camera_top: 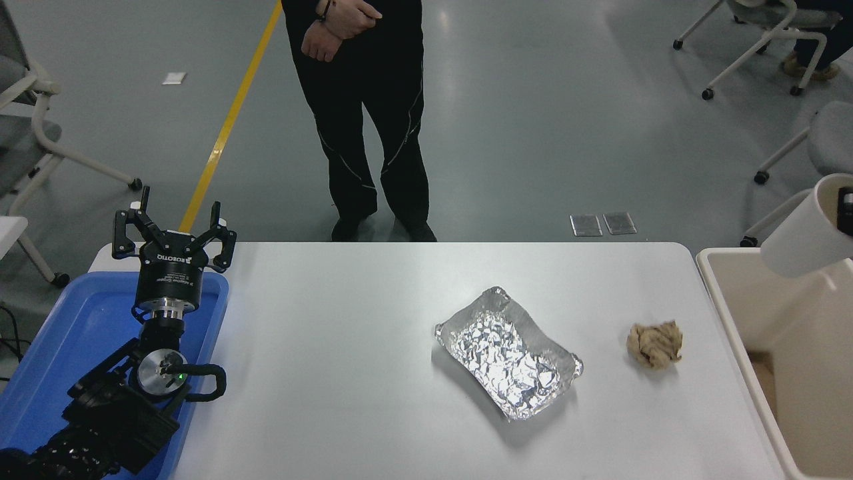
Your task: Pick up paper cup place in dustbin
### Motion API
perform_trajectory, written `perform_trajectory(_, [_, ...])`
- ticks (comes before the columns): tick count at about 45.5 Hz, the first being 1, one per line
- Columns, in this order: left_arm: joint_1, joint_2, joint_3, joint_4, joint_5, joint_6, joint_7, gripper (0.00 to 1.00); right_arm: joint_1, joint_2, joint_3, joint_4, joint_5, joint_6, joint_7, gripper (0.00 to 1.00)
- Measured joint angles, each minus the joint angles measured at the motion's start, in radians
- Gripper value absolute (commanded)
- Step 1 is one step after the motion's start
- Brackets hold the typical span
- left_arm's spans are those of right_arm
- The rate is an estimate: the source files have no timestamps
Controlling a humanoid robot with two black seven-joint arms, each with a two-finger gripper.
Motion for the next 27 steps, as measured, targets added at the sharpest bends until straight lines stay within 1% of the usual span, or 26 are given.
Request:
perform_trajectory(6, [0.000,0.000,0.000,0.000,0.000,0.000,0.000,0.99,-0.258,-0.006,0.103,-0.159,0.088,-0.078,-0.002,0.00])
perform_trajectory(13, [0.000,0.000,0.000,0.000,0.000,0.000,0.000,0.99,-0.573,0.000,0.269,-0.385,0.178,-0.129,-0.004,0.00])
perform_trajectory(19, [0.000,0.000,0.000,0.000,0.000,0.000,0.000,0.99,-0.856,0.040,0.433,-0.625,0.223,-0.152,-0.005,0.00])
perform_trajectory(27, [0.000,0.000,0.000,0.000,0.000,0.001,0.000,0.99,-1.177,0.131,0.616,-0.943,0.252,-0.168,-0.006,0.00])
